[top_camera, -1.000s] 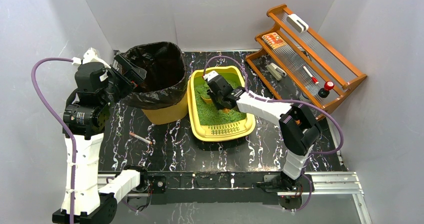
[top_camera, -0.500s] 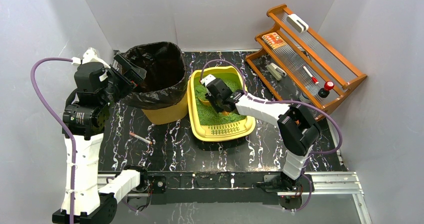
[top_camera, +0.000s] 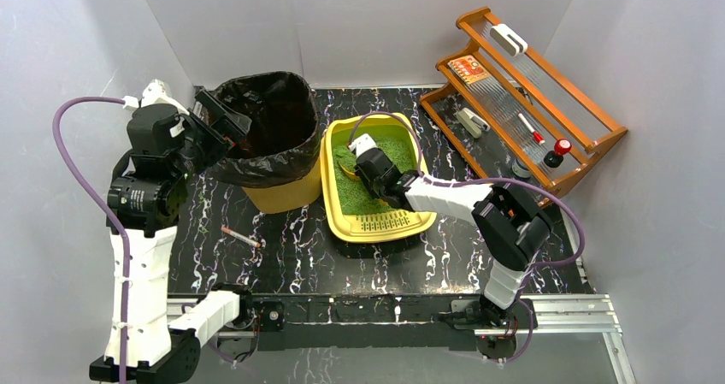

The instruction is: Clean the litter box

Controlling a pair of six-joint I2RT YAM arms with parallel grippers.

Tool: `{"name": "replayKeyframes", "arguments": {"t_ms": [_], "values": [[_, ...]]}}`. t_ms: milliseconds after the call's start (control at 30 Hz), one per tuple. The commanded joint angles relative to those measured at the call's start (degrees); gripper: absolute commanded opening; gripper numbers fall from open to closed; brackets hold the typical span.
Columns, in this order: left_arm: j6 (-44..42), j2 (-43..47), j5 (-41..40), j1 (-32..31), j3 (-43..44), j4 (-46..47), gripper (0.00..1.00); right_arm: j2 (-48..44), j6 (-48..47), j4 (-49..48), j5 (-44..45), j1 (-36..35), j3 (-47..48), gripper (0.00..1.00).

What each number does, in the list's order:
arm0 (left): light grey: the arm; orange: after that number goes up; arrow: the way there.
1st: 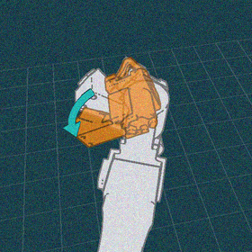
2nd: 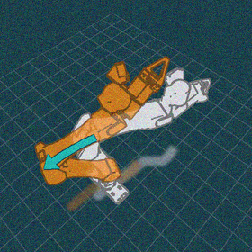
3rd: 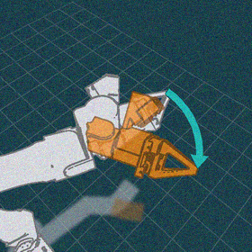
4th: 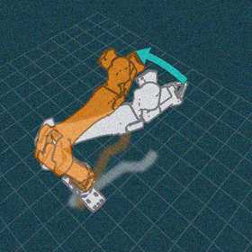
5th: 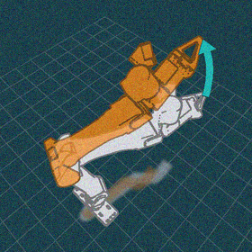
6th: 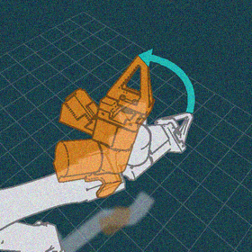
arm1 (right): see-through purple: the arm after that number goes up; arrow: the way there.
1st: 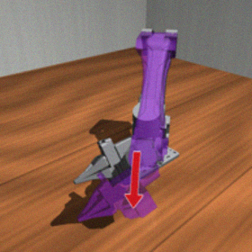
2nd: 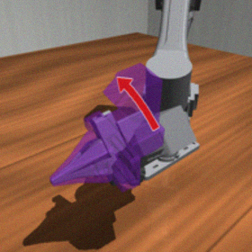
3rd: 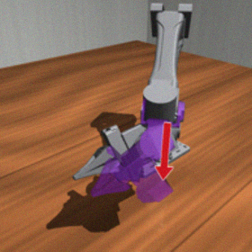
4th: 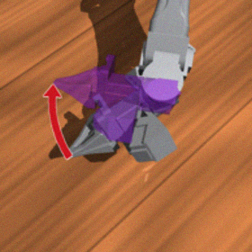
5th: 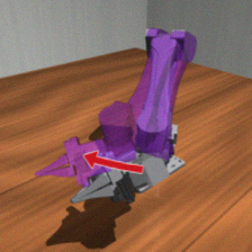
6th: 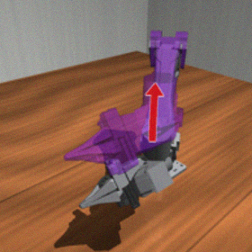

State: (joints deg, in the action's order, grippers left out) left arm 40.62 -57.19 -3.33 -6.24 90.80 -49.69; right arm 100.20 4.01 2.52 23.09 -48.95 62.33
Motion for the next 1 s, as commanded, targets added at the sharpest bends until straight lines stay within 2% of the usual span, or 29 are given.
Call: {"name": "replayKeyframes", "arguments": {"t_ms": [0,233,433,567,967], "values": [[0.2,-0.4,1.4,-0.3,1.5,1.2,0.98,-2.1,3.7,-7.3,6.8,0.0,-0.5,0.00],[0.1,0.0,1.0,-0.3,1.2,1.1,0.98,0.1,3.0,-9.7,7.0,-0.2,-0.2,0.00],[0.0,0.1,1.0,-0.3,1.0,1.1,0.98,1.8,-6.5,-15.1,3.1,-0.6,0.1,0.00],[0.0,0.1,0.7,-0.3,1.0,1.1,0.98,2.2,-9.4,-17.8,2.4,-0.6,-0.9,0.00],[-0.2,0.1,0.2,-0.3,0.8,1.1,0.98,2.8,-6.9,-24.9,4.4,-0.6,-6.0,0.00]]}}
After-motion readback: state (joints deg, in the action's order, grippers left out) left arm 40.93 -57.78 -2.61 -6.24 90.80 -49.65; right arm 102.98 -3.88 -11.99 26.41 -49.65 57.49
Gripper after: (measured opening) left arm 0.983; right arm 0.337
